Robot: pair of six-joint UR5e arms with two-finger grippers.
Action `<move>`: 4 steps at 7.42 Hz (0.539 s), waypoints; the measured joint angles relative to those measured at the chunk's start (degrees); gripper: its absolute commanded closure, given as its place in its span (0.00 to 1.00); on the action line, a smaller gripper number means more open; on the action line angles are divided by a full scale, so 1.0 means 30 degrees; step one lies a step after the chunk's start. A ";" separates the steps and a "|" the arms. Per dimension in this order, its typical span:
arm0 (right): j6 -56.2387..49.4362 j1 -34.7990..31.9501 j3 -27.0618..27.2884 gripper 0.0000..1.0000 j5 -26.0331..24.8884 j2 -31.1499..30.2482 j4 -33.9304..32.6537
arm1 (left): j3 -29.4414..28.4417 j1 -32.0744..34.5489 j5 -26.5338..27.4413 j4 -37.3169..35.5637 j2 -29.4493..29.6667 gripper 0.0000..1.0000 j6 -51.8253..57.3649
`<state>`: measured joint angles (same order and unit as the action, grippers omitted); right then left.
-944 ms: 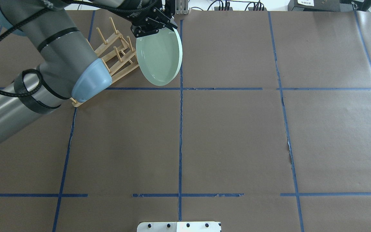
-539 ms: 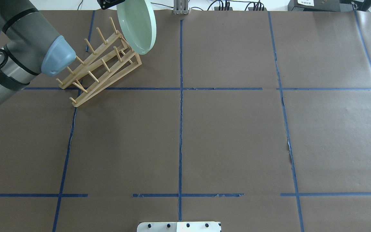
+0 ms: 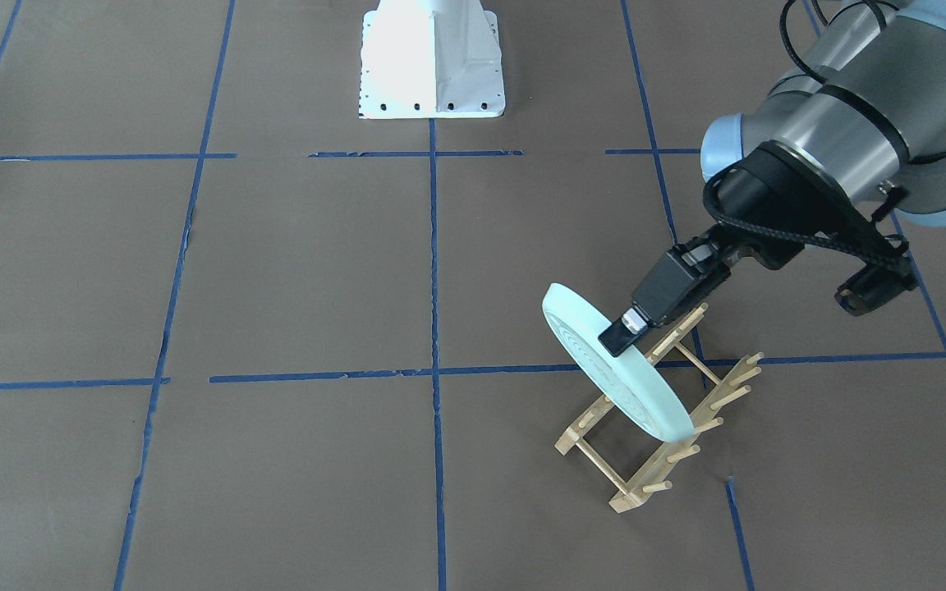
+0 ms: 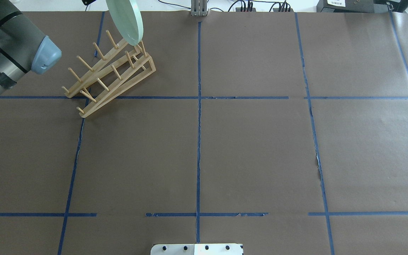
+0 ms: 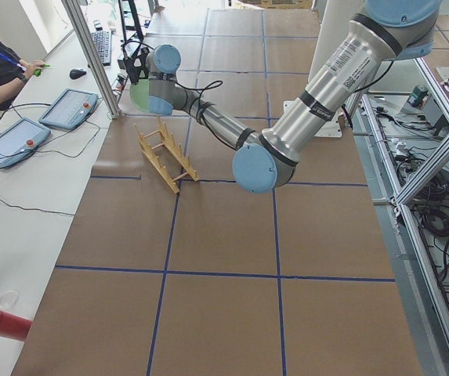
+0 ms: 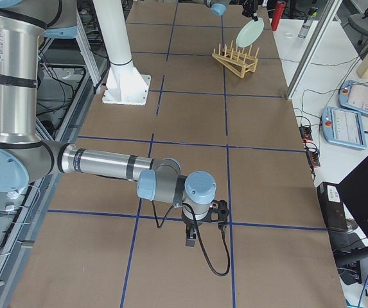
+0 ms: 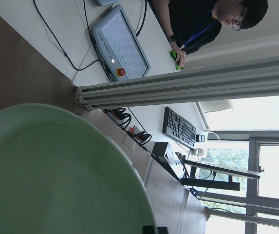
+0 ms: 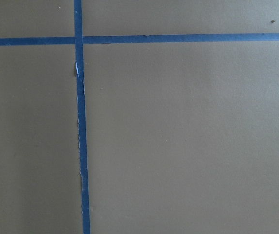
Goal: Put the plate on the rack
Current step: 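Lower the upright plate into the rack slots with the left gripper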
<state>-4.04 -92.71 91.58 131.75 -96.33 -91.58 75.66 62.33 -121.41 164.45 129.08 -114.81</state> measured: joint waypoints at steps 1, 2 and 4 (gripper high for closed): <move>0.0001 -0.0004 0.0000 0.00 -0.0001 0.0000 0.0000 | -0.0616 0.0026 0.0347 0.0877 -0.0068 1.00 -0.0013; 0.0001 0.0002 0.0000 0.00 -0.0001 0.0000 0.0000 | -0.1000 0.0026 0.0693 0.1320 -0.0093 1.00 -0.0025; 0.0000 0.0009 -0.0001 0.00 -0.0001 0.0000 0.0000 | -0.1439 -0.0004 0.1305 0.1550 -0.0107 1.00 -0.0045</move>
<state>-4.04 -92.68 91.58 131.75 -96.33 -91.58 71.34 62.32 -117.50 169.10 128.77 -114.95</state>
